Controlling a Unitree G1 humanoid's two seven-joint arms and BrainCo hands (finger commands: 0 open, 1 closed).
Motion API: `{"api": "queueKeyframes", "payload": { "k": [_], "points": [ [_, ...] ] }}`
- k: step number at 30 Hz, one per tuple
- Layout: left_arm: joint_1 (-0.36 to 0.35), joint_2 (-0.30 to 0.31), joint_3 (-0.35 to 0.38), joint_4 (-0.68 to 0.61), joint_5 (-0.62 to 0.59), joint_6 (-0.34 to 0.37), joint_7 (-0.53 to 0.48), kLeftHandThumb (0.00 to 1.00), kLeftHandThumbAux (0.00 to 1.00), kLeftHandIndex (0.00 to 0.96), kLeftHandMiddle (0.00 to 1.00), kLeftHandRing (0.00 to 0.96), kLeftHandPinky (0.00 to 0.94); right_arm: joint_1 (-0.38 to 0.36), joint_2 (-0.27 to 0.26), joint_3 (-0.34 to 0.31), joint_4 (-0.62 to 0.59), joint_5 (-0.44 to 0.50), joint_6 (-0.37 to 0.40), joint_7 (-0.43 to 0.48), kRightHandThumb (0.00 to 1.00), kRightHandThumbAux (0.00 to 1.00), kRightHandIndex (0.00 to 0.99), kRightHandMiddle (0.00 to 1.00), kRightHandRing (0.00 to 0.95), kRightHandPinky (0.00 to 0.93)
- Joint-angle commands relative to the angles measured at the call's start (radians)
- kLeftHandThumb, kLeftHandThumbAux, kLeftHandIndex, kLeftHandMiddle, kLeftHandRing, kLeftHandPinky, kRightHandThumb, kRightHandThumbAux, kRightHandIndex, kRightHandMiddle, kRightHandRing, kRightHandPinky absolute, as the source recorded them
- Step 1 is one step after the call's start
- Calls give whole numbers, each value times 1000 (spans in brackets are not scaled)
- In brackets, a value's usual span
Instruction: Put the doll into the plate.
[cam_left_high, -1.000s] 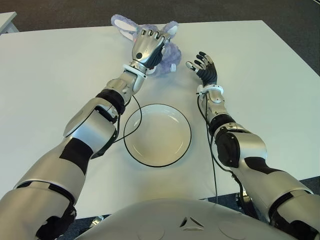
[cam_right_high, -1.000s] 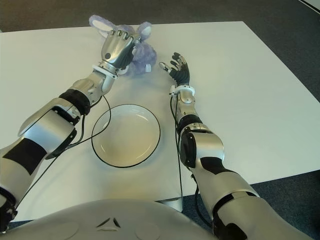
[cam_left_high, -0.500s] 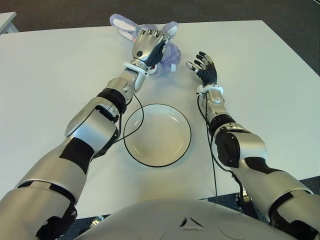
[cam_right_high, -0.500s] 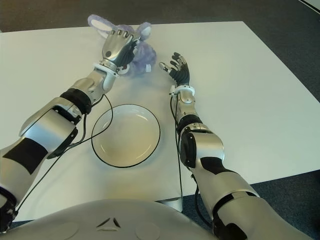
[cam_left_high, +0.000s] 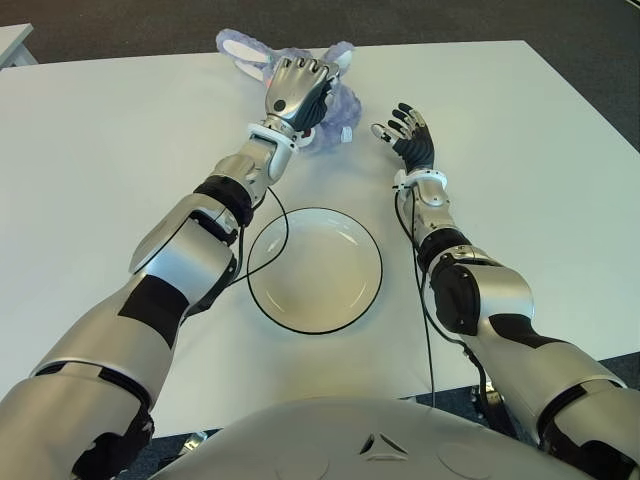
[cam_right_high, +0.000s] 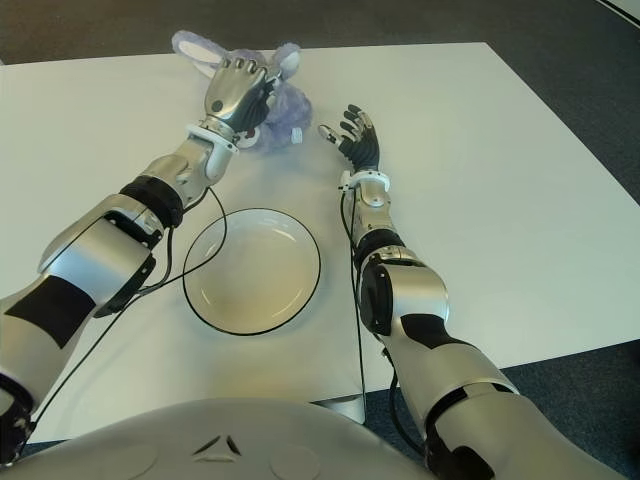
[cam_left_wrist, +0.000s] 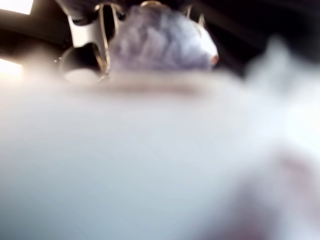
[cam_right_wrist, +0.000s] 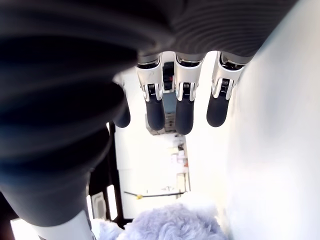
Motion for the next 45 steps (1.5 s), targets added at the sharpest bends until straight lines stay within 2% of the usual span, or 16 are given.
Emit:
{"api": "queueKeyframes", "payload": {
  "k": [1, 20, 45],
  "points": [
    [19, 16, 4, 2, -5, 0, -27, 731, 697, 440, 832, 822, 835, 10, 7, -2, 20, 5, 12, -2, 70, 818, 134, 148, 145, 161],
    [22, 67, 15, -98, -2, -30, -12, 734, 697, 441, 842, 842, 855, 14, 8, 4, 20, 1, 10, -6, 71, 820, 136, 151, 149, 168],
    [36, 131, 57, -271, 6, -9, -55, 734, 695, 442, 831, 829, 849, 14, 12, 3, 21, 3, 13, -7, 83, 834, 132, 152, 154, 173]
  ]
}}
